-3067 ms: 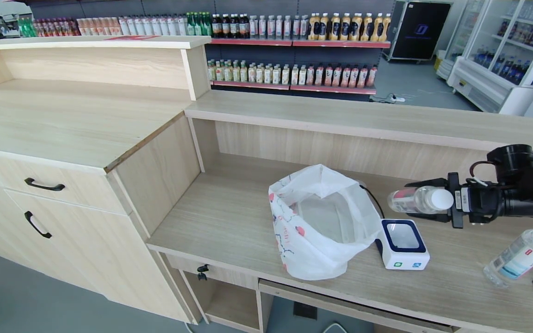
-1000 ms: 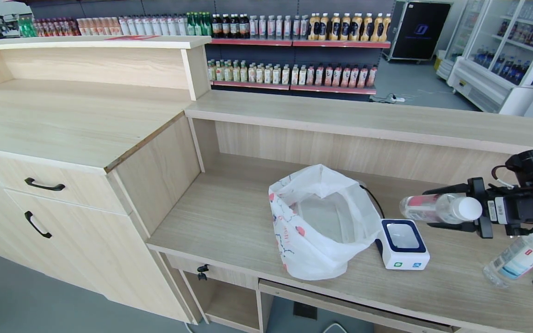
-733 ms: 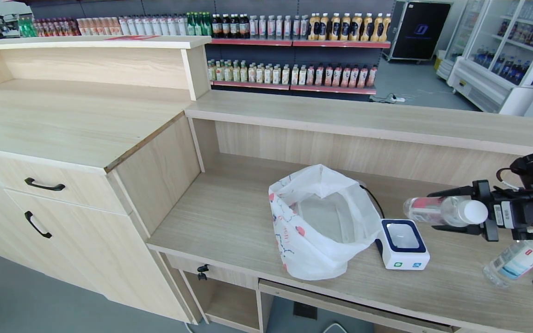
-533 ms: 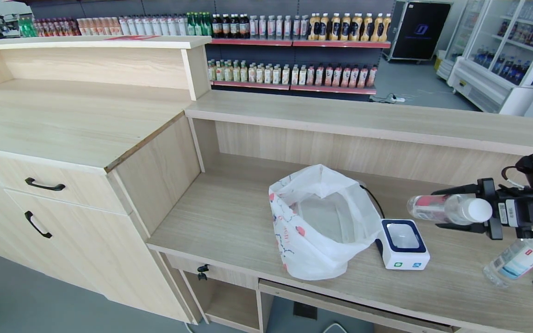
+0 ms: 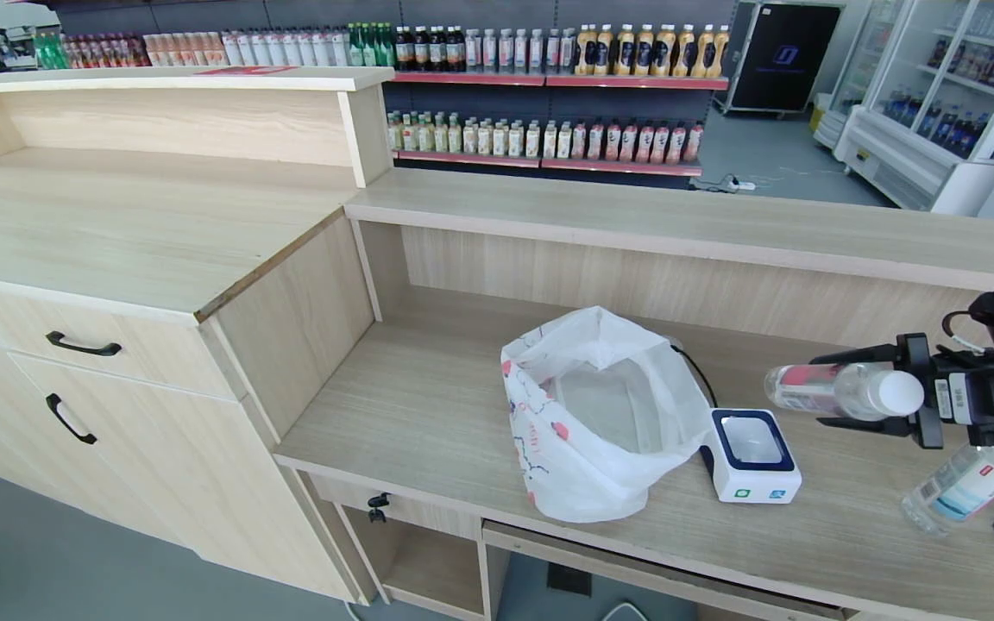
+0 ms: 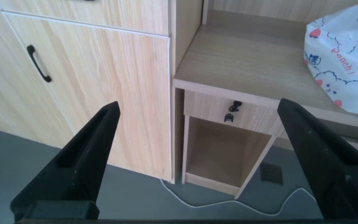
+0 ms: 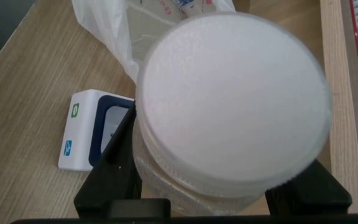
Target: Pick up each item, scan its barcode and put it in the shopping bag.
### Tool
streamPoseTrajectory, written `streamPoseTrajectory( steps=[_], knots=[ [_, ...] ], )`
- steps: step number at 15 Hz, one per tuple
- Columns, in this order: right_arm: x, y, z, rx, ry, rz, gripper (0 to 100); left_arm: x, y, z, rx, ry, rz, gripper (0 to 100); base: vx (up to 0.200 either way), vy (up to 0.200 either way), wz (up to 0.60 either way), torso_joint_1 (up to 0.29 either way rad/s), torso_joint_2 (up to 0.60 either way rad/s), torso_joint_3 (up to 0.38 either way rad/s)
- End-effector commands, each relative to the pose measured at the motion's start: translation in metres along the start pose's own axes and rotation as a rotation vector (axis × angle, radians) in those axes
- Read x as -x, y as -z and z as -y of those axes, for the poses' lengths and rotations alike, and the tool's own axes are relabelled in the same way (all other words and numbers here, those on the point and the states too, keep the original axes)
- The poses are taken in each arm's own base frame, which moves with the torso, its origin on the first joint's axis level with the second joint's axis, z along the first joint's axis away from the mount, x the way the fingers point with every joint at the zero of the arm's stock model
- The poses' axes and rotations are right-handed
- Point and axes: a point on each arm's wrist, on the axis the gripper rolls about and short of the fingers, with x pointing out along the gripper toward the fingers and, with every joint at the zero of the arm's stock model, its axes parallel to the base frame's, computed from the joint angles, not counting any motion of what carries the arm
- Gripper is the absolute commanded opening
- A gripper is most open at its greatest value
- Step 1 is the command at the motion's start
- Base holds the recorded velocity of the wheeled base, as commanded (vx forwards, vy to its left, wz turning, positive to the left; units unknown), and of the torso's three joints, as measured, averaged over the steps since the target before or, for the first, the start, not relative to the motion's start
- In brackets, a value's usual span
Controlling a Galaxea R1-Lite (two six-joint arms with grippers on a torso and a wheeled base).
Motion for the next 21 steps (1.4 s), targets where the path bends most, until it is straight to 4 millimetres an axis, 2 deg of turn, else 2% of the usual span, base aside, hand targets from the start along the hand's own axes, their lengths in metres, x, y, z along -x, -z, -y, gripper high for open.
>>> streamPoseTrajectory(
  steps=[1,16,19,21],
  knots=[
    [0.000,-0.002,-0.001,0.000,0.000,0.001,0,0.000,0.000,0.000,0.000,0.000,0.001,100,0.000,0.000,0.00,0.000,0.00,0.000],
    [-0.009,-0.007,-0.007,0.014,-0.021,0.031,0,0.000,0.000,0.000,0.000,0.000,0.001,100,0.000,0.000,0.00,0.000,0.00,0.000],
    [-0.001,-0.025,0.000,-0.026,-0.016,0.027,0,0.000,0.000,0.000,0.000,0.000,0.001,100,0.000,0.000,0.00,0.000,0.00,0.000],
    [0.015,-0.047,0.017,-0.152,0.022,0.001,0,0.000,0.000,0.000,0.000,0.000,0.001,100,0.000,0.000,0.00,0.000,0.00,0.000]
  ],
)
